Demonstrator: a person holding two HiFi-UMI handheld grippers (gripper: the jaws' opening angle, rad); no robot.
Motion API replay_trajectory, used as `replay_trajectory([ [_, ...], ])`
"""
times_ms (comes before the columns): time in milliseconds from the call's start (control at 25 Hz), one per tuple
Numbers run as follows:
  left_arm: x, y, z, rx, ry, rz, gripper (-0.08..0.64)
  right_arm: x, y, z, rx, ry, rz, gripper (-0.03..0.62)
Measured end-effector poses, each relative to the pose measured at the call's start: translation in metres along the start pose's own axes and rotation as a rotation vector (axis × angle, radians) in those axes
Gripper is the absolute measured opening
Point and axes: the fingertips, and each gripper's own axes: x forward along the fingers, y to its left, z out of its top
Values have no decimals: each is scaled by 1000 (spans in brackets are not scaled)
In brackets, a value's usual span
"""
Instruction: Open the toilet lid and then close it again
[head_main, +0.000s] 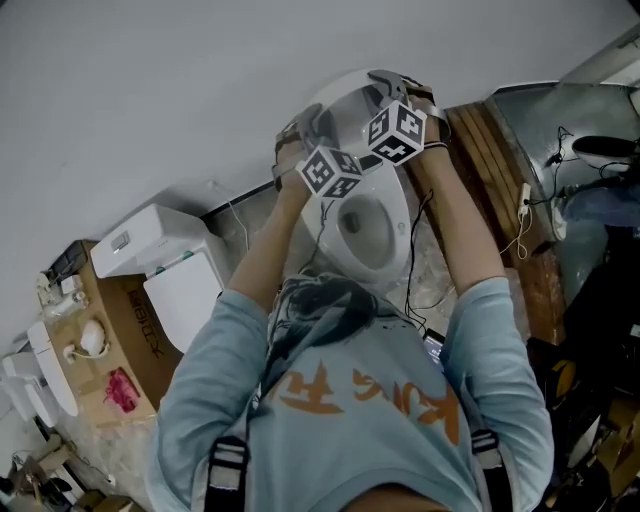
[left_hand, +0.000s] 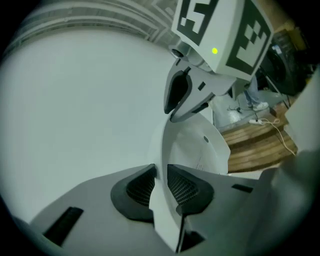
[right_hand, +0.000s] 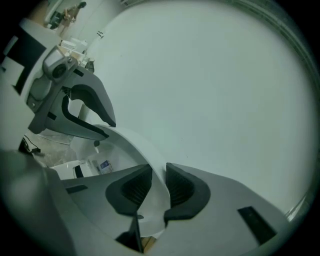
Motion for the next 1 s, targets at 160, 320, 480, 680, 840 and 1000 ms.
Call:
replay_trajectory([
  [160,-33,-29,0,179,21,-51,97,-40,18,-12,50,-41,-4,109],
  [320,-59,-49,0,233,48,-58,166,-75,38,-25,42,-67,9,115],
  [480,-79,-78,10,245,61,-90,195,-110,62,-39,44,-107,37,123],
  [680,-96,-116,12,208,106,-172,221,-151,98,-58,43,-146,86,127],
  [840,-121,-148,7,211,119,-177,196,-177,127,-75,-4,-123,126,132],
  [1000,-147,-186,-1,255,130,-191,209,-207,158,-99,-19,-114,197,143],
])
